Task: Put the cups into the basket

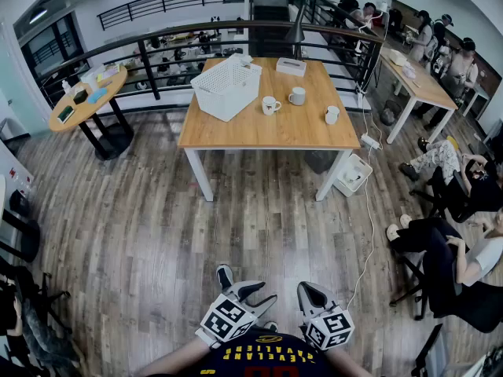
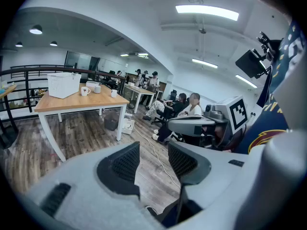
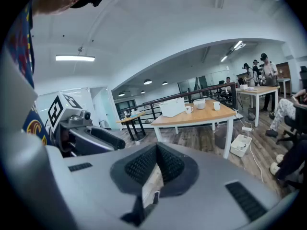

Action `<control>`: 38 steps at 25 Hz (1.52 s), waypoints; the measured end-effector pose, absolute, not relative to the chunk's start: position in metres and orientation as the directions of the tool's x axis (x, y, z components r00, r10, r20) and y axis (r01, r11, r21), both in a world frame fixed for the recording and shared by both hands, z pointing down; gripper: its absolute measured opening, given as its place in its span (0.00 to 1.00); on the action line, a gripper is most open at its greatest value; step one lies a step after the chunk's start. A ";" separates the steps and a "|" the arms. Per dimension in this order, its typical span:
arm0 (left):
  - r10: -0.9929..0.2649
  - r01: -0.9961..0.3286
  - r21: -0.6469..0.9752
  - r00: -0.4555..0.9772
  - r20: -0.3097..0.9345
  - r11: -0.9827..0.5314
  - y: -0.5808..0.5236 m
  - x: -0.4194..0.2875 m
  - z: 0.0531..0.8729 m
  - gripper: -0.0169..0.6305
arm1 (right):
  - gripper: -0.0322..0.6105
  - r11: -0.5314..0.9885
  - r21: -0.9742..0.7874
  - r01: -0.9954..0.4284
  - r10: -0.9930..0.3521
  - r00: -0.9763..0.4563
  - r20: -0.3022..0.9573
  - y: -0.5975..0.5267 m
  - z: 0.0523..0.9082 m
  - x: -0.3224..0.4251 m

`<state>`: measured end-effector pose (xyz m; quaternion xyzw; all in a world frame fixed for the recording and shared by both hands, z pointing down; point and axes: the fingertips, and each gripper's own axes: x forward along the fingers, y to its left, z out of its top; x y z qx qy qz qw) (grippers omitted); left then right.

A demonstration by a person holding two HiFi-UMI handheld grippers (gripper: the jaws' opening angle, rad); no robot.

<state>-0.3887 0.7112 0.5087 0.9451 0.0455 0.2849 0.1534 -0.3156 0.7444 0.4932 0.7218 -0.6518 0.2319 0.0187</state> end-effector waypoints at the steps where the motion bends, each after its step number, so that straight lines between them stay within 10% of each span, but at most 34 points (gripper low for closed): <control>1: 0.170 -0.003 0.311 0.832 0.528 -0.951 0.721 -0.390 0.509 0.32 | 0.07 -0.145 -0.280 -0.949 -0.933 0.036 0.358 0.751 0.495 -0.318; 20: 0.156 -0.054 0.345 0.819 0.552 -0.937 0.772 -0.409 0.519 0.32 | 0.07 -0.158 -0.308 -0.938 -0.921 0.027 0.388 0.806 0.510 -0.331; 38: 0.199 -0.004 0.345 0.811 0.550 -0.939 0.562 -0.339 0.502 0.32 | 0.07 -0.259 -0.325 -0.910 -0.907 0.113 0.406 0.595 0.498 -0.253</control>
